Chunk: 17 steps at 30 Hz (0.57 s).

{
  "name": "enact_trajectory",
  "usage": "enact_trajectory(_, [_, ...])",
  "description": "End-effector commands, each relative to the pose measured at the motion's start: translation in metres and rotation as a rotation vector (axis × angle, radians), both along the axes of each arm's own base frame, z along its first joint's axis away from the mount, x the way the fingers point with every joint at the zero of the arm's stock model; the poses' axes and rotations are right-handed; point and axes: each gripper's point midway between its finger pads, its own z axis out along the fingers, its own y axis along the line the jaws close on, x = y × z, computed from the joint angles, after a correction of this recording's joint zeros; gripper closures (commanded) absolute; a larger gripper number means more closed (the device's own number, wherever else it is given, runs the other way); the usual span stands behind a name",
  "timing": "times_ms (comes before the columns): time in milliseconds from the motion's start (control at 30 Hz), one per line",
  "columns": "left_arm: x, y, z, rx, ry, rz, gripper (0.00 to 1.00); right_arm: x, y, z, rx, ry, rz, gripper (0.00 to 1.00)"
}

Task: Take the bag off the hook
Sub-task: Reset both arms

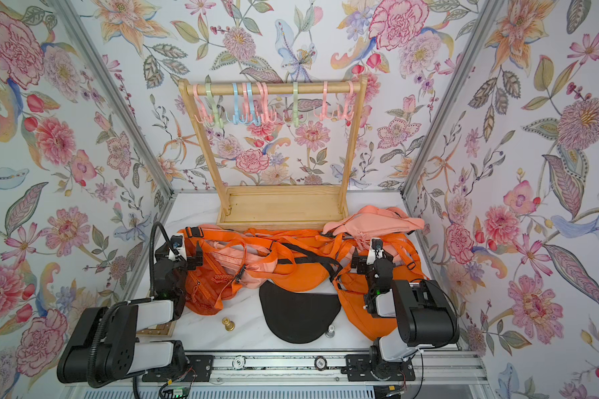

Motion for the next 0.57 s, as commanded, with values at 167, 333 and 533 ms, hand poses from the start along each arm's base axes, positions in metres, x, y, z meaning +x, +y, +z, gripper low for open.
enact_trajectory(167, [0.002,-0.026,0.011,-0.091,-0.085,-0.123,0.0,0.007,0.007,0.014,-0.03,-0.046,0.032,0.01])
enact_trajectory(333, [-0.01,-0.025,-0.005,-0.085,-0.11,-0.119,0.0,0.009,0.013,0.013,-0.033,-0.039,0.066,0.01])
enact_trajectory(533, [0.004,-0.014,-0.013,-0.1,-0.066,-0.044,0.0,0.017,0.004,0.008,-0.016,0.008,0.02,0.01])
